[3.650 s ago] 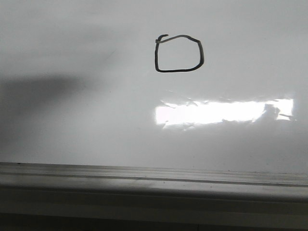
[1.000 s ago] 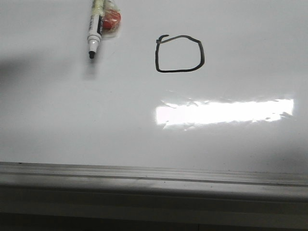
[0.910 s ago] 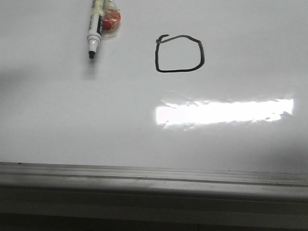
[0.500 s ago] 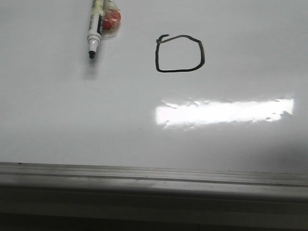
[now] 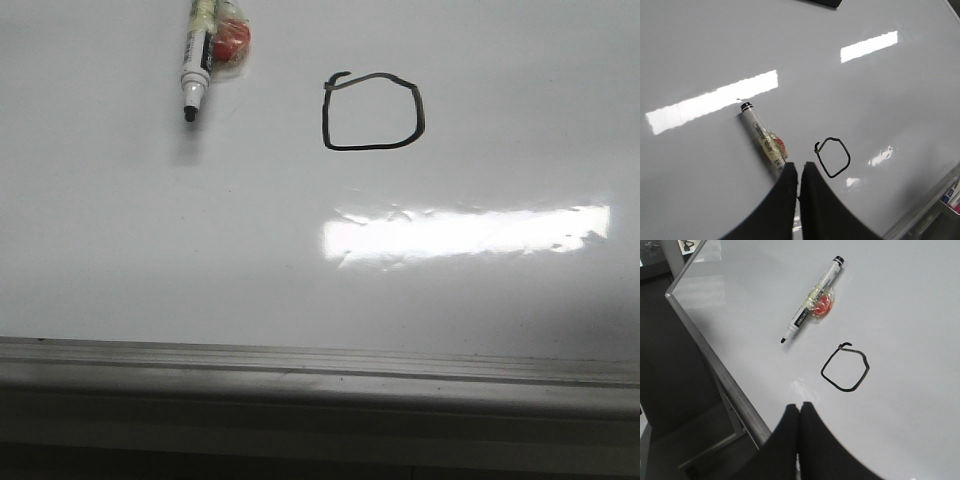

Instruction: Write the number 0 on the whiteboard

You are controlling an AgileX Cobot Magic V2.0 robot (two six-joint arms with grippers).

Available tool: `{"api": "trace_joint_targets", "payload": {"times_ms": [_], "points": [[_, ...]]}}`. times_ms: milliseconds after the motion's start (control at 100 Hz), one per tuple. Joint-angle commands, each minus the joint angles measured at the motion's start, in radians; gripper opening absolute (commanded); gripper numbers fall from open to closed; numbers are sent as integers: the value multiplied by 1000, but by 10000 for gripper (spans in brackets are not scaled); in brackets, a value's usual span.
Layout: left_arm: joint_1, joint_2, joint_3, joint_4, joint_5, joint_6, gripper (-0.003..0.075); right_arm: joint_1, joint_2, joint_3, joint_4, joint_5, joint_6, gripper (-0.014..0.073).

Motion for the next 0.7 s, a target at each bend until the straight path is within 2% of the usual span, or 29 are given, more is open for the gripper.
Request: {"api": "trace_joint_targets", "payload": {"times_ms": [0, 100, 140, 250, 350, 510, 690], "points": [[1, 4, -21, 27, -79, 2, -20, -5, 1, -24, 3, -73, 1, -69], [13, -17, 30, 138, -139, 2, -20, -5, 1, -24, 3, -73, 1, -69], [27, -39, 76, 174, -206, 2, -20, -5, 1, -24, 3, -73, 1, -68], [93, -139, 233, 199, -390, 2, -20, -5, 1, -24, 3, -73, 1, -69], [168, -260, 401, 188, -500, 0, -20, -5, 1, -24, 3, -73, 1, -69], [304, -462, 625, 159, -499, 1, -20, -5, 1, -24, 3, -73, 1, -69], [450, -586, 764, 157, -492, -20, -20, -5, 1, -24, 3, -73, 1, -69]]}}
